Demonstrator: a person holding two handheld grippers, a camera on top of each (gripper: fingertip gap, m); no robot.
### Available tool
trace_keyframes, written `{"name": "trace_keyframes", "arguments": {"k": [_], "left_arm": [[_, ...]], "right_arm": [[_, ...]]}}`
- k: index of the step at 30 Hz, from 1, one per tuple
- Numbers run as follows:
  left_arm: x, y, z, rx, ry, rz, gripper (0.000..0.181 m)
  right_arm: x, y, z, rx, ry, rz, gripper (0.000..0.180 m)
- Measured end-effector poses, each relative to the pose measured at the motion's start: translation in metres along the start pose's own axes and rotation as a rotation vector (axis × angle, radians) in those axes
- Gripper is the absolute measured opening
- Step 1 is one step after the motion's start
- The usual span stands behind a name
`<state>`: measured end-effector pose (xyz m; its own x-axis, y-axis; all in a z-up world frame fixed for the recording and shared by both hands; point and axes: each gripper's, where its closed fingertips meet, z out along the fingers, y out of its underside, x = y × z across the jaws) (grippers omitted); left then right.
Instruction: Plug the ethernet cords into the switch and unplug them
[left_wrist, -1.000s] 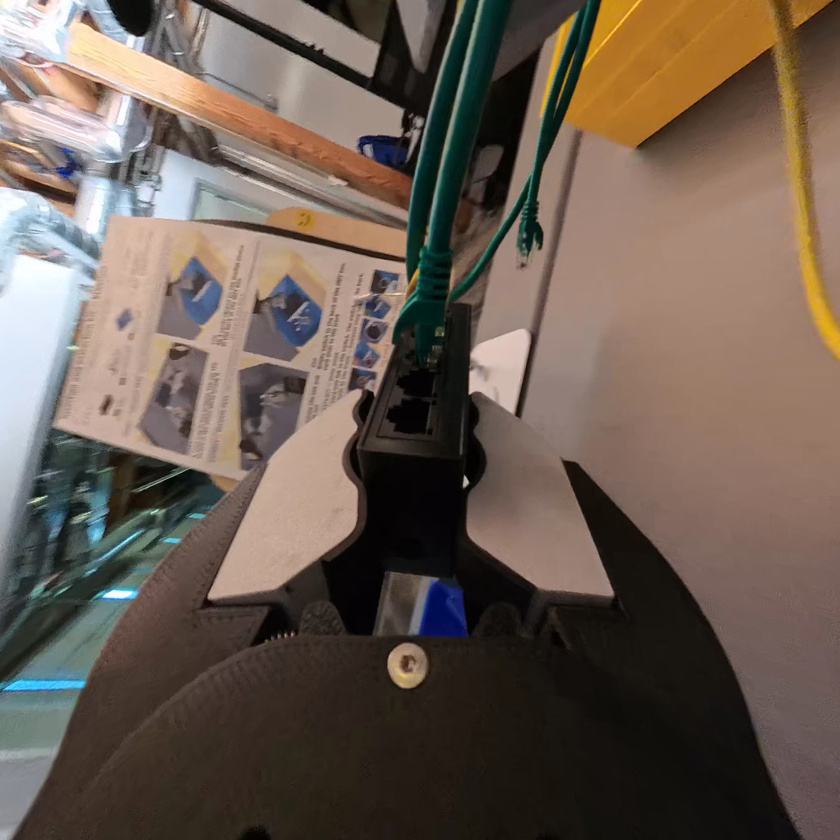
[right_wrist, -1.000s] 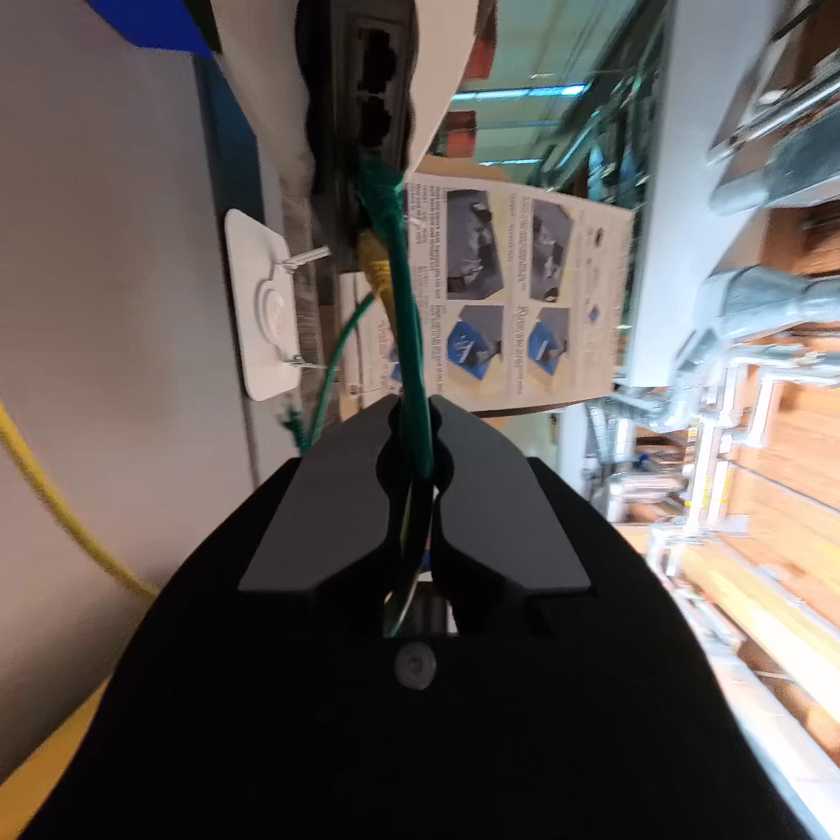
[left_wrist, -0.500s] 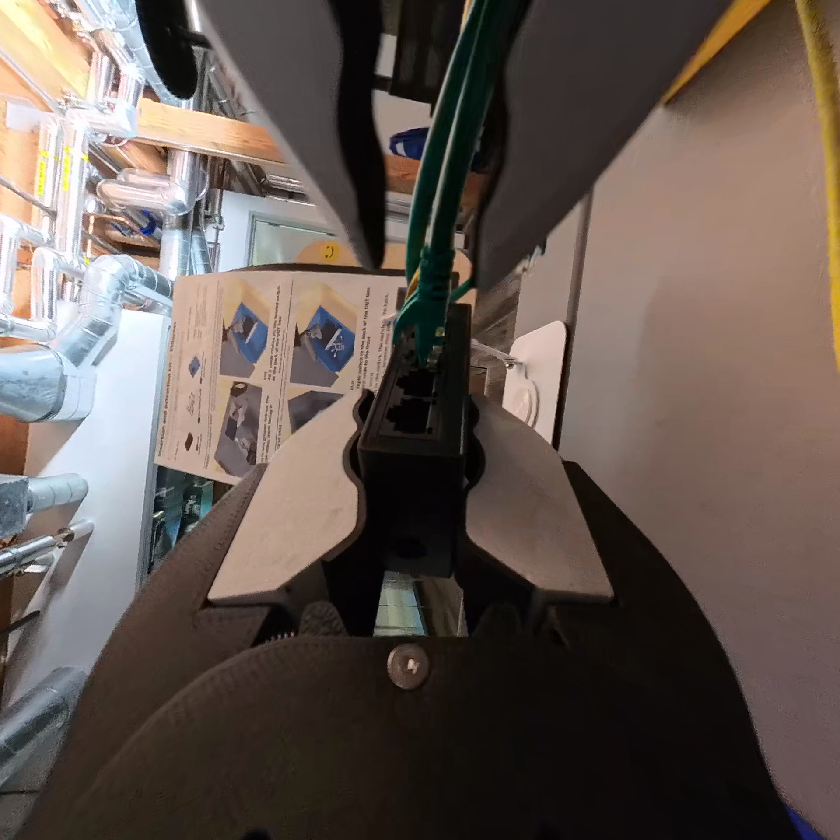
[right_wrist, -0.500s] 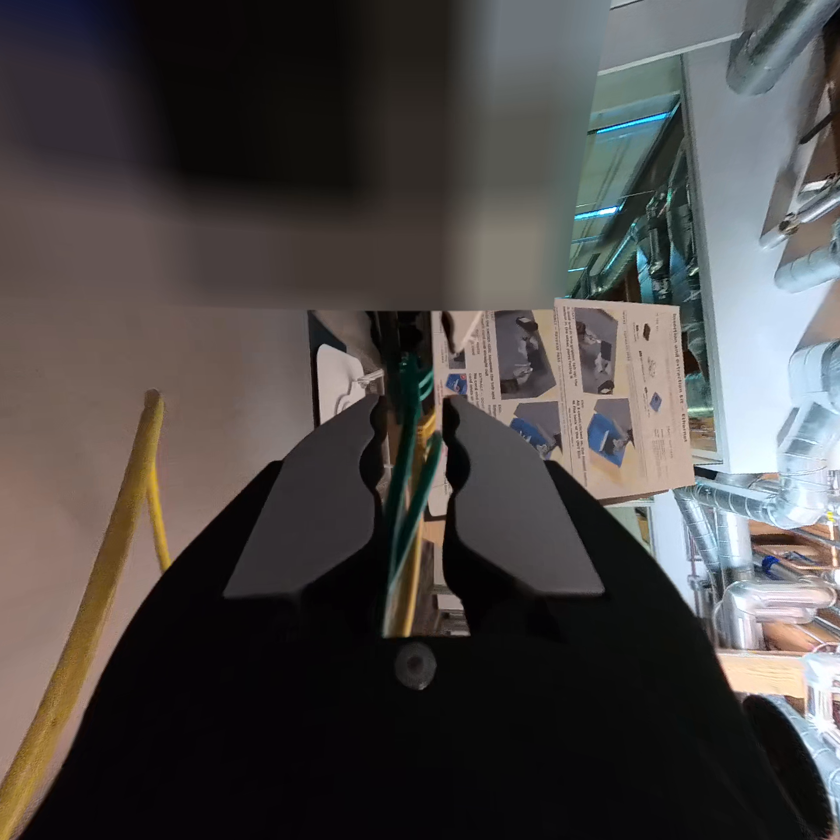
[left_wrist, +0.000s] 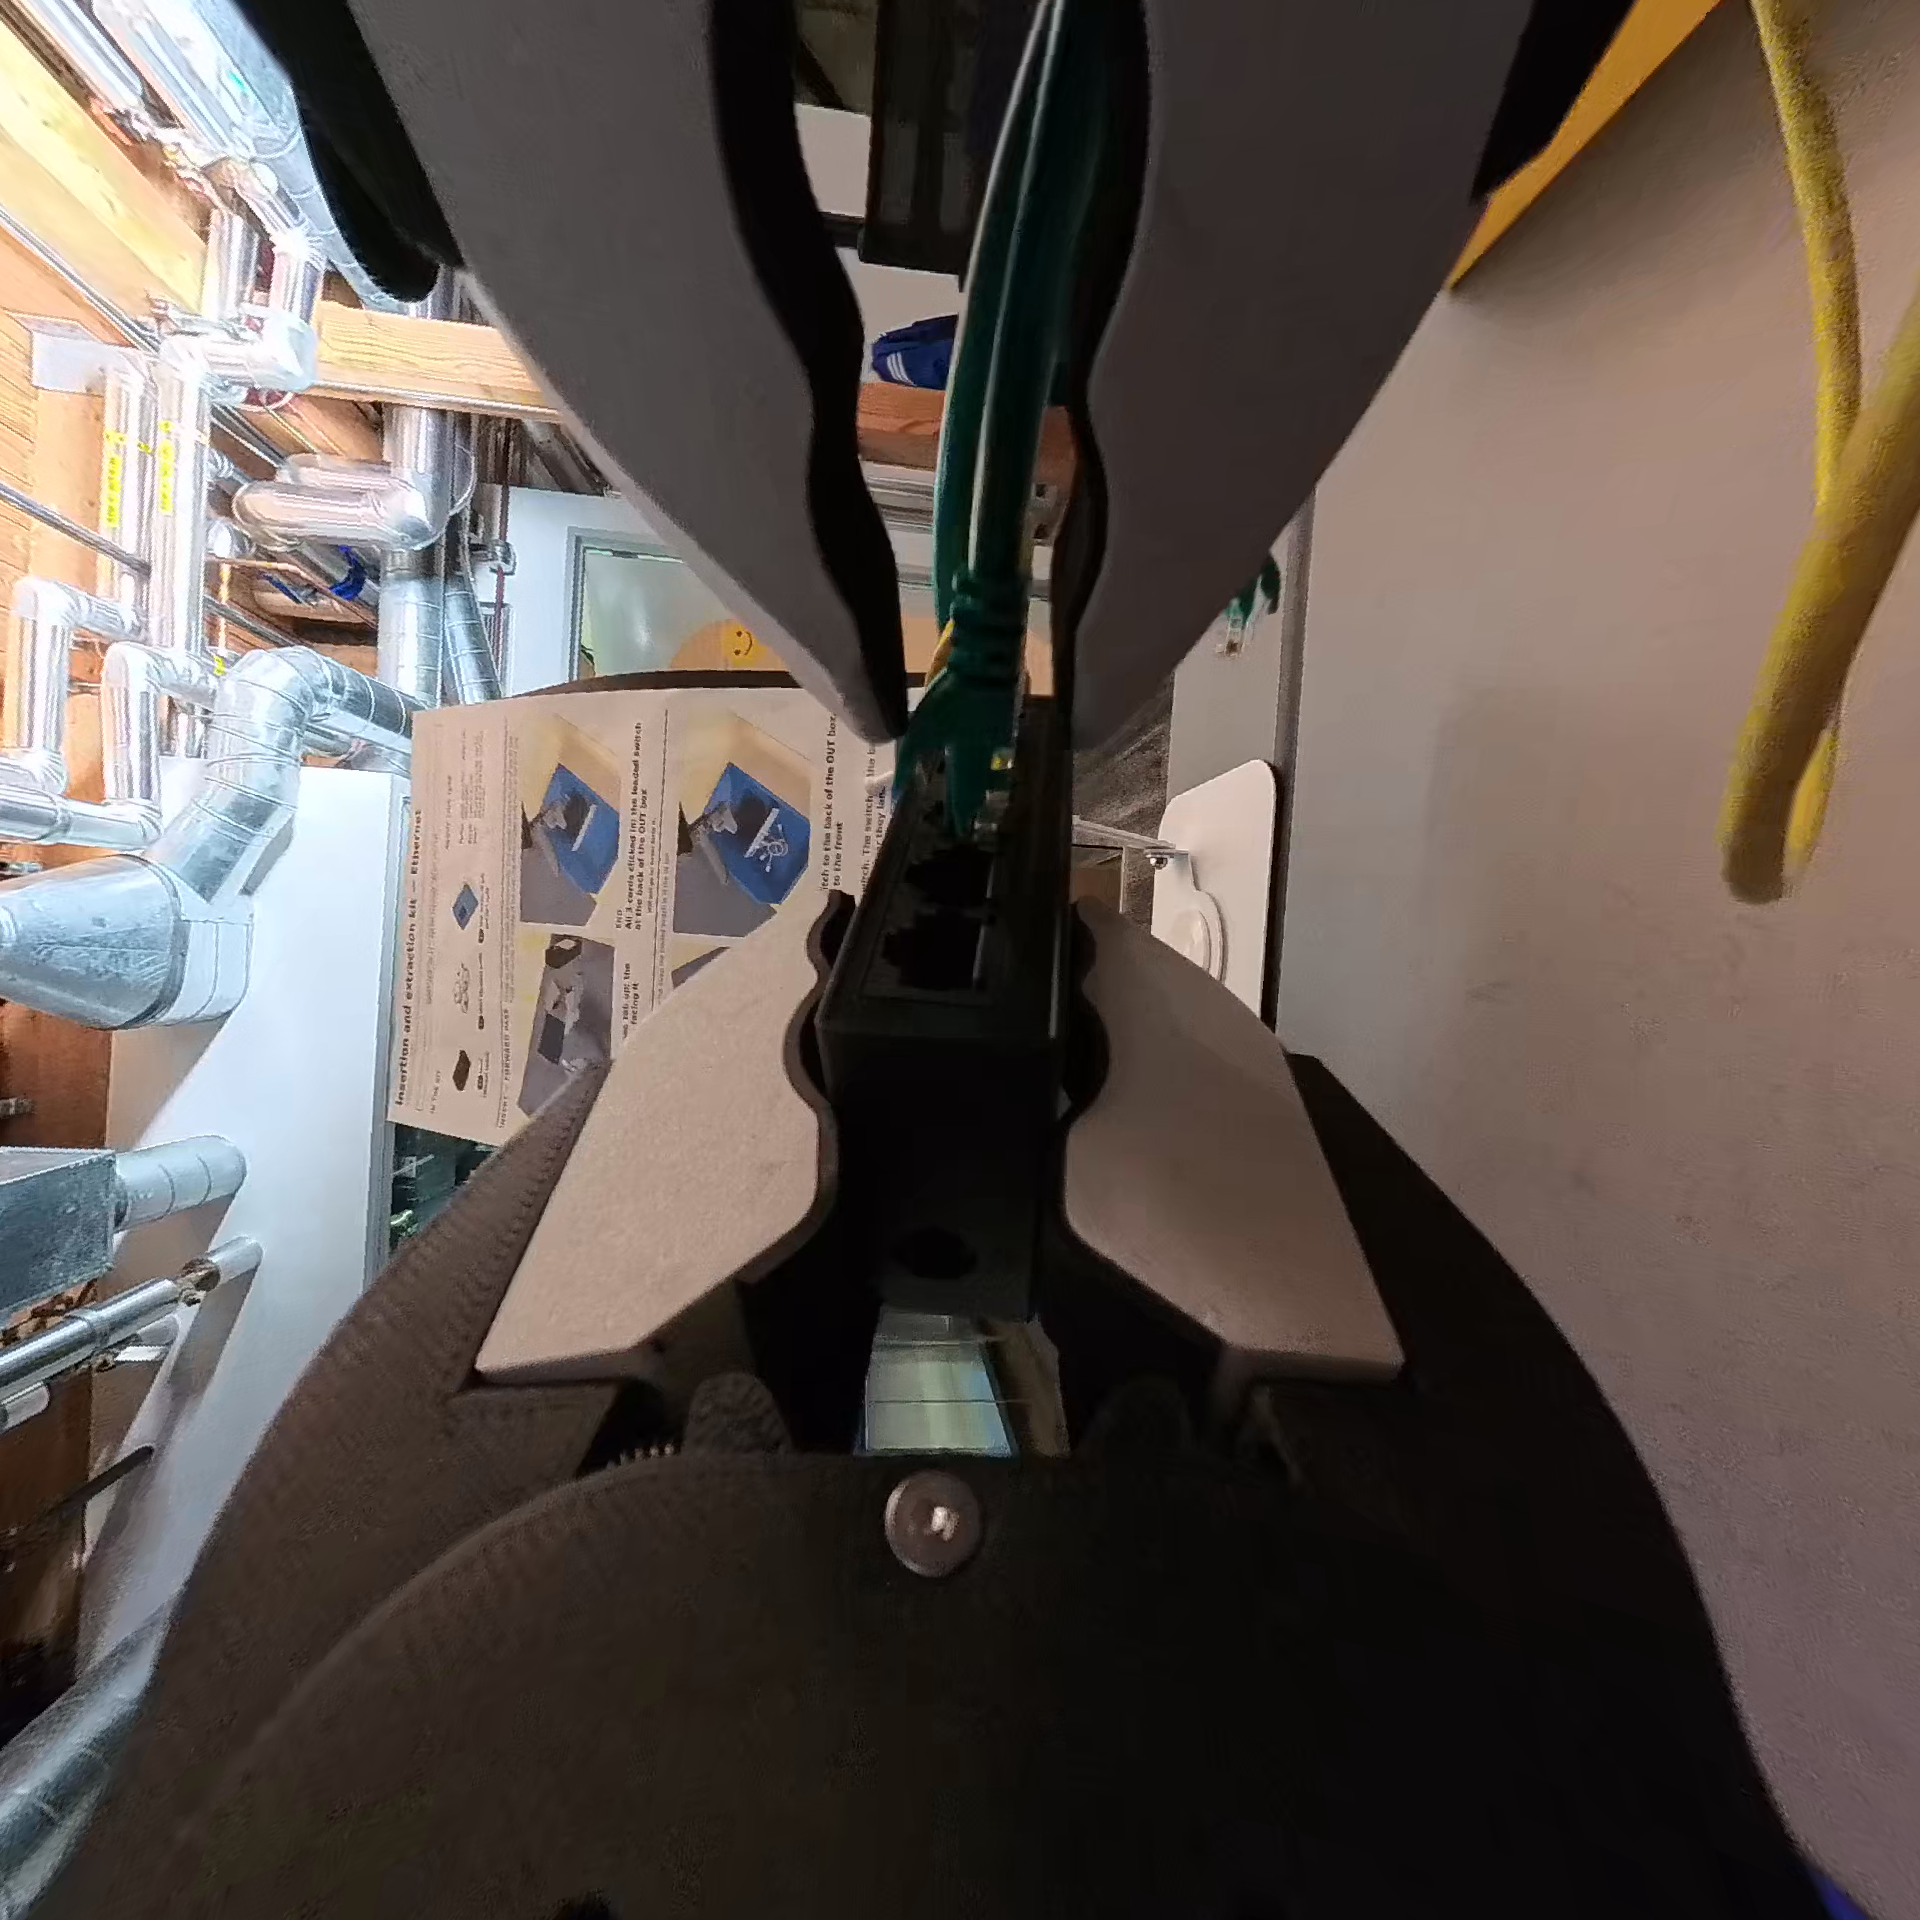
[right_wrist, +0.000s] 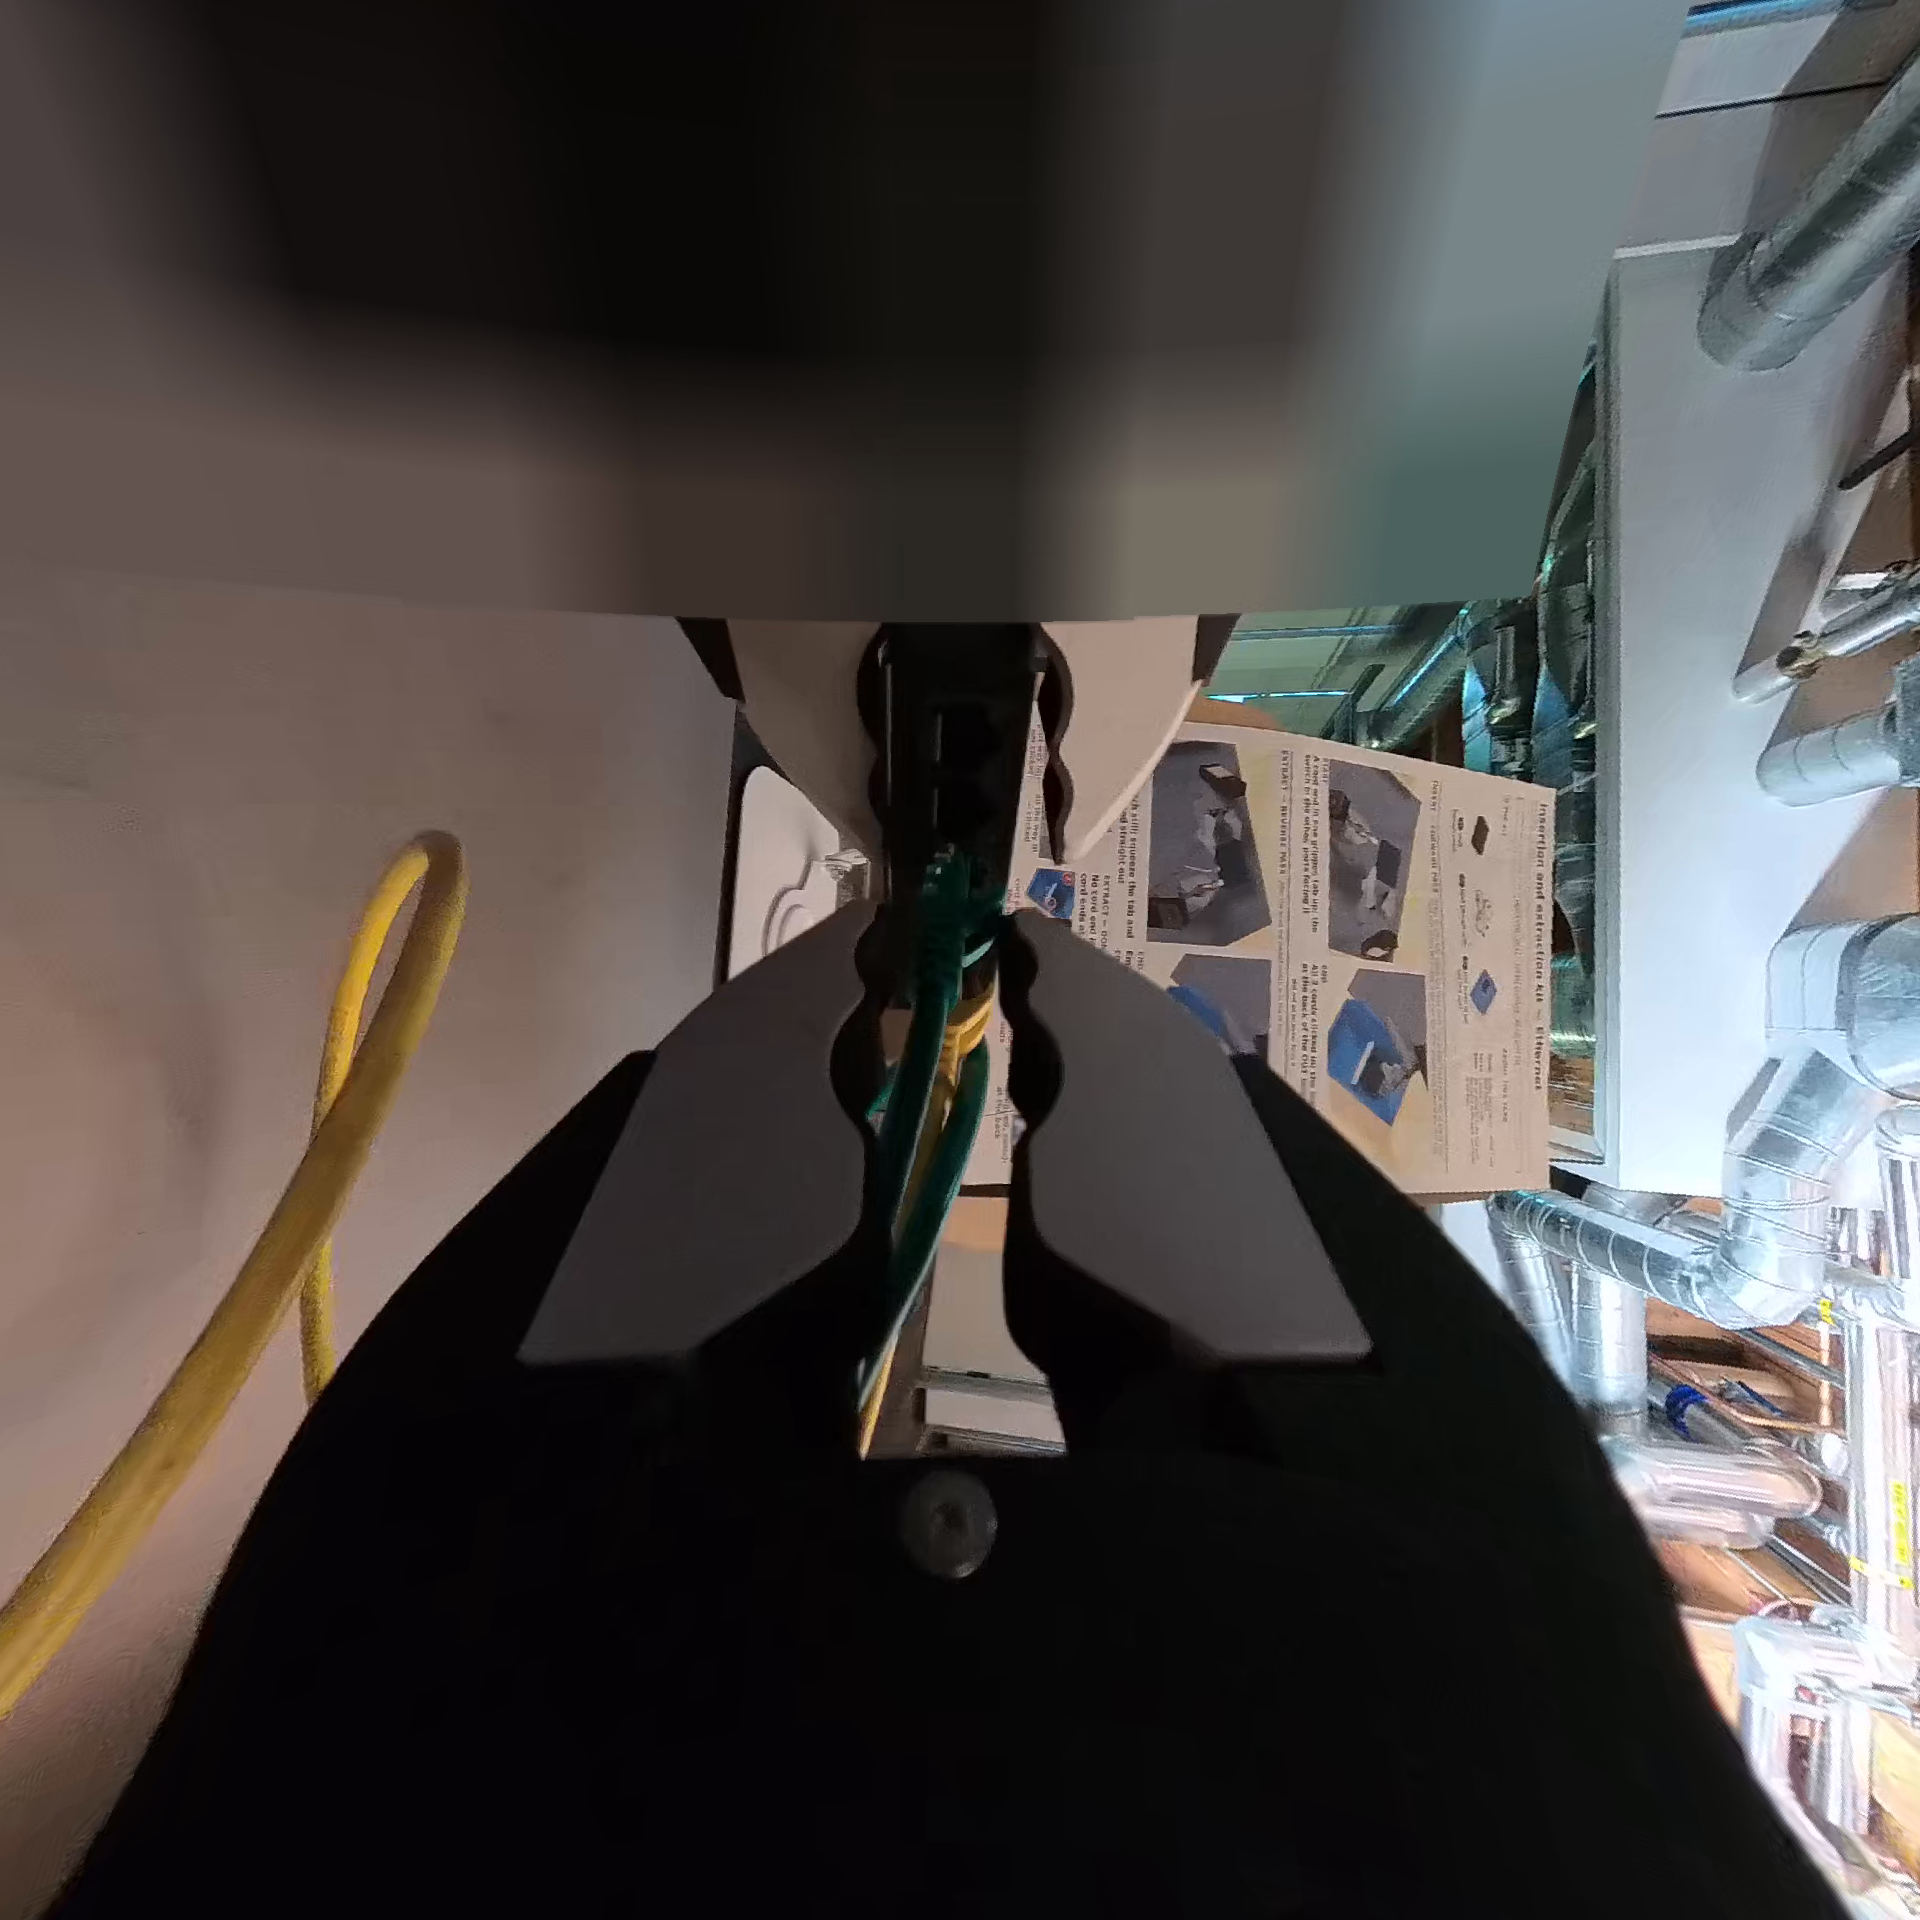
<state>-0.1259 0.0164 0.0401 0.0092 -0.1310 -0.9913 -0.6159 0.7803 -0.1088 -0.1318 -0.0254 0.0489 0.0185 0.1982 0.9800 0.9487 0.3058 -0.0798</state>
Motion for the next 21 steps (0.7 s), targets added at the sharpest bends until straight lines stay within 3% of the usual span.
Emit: {"name": "trace_keyframes", "arguments": {"k": [21], "left_arm": [[-0.011,-0.013,-0.009,0.022,-0.048,0.034,0.037]], "right_arm": [[0.009,-0.005,-0.007,0.045,0.051,0.002,0.017]]}}
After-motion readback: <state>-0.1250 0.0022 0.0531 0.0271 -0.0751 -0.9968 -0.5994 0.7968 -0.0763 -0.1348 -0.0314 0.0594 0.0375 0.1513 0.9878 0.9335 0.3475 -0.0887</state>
